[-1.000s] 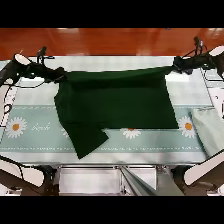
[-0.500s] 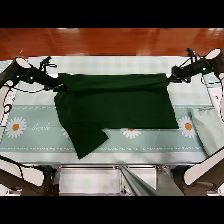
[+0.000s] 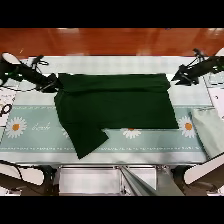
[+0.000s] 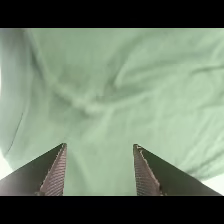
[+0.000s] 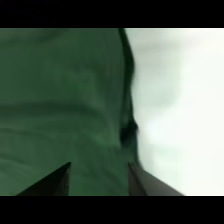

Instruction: Fold the shirts.

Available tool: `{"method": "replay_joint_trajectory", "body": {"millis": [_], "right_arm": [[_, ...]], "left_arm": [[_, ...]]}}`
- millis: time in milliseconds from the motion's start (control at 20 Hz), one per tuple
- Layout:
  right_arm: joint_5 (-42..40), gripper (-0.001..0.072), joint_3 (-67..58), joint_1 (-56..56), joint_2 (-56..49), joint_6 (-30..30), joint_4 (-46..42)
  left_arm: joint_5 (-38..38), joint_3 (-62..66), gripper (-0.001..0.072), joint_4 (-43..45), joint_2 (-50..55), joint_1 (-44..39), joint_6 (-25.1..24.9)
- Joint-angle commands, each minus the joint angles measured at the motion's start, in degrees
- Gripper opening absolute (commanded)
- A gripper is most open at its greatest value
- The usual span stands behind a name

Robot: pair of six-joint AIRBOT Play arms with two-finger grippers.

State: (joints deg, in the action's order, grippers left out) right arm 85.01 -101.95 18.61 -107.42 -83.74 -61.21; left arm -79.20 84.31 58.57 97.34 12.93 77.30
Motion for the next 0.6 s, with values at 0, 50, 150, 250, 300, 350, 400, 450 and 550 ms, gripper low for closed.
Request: {"method": "replay_joint_trajectory", "body": {"millis": [0,50,150,250,300,350,400,450,550], "right_arm": [[3.9,0.0416,1.7,3.0,7.1,-1.6,-4.1],[3.4,0.0416,4.3,3.5,10.0,-1.2,-4.1],[-0.8,0.0416,13.4,4.0,17.1,0.1,-3.6],[-6.2,0.0417,25.9,4.4,24.7,2.9,-0.7],[-8.7,0.0417,32.7,4.7,28.7,5.1,2.0],[-11.0,0.0417,38.7,5.0,32.4,7.7,4.8],[-13.2,0.0417,44.7,5.5,36.1,9.6,7.5],[-14.9,0.0417,49.8,6.0,39.2,11.2,10.3],[-16.3,0.0417,57.9,6.6,44.1,14.5,15.5]], "left_arm": [[-4.5,-2.9,0.0508,0.2,-7.3,5.1,1.5],[-4.5,-5.7,0.0508,0.2,-10.5,6.8,1.4],[-3.1,-14.6,0.0508,0.1,-18.1,10.9,0.0],[0.1,-27.4,0.0508,-0.6,-26.6,16.0,-1.7],[1.2,-34.5,0.0508,-2.2,-30.4,18.9,-2.6],[1.6,-40.8,0.0508,-5.0,-33.3,21.6,-4.9],[2.5,-47.2,0.0508,-8.3,-36.0,24.1,-5.9],[3.6,-52.2,0.0508,-11.1,-37.8,25.8,-6.1],[4.7,-59.7,0.0508,-14.8,-39.2,27.1,-6.4]]}}
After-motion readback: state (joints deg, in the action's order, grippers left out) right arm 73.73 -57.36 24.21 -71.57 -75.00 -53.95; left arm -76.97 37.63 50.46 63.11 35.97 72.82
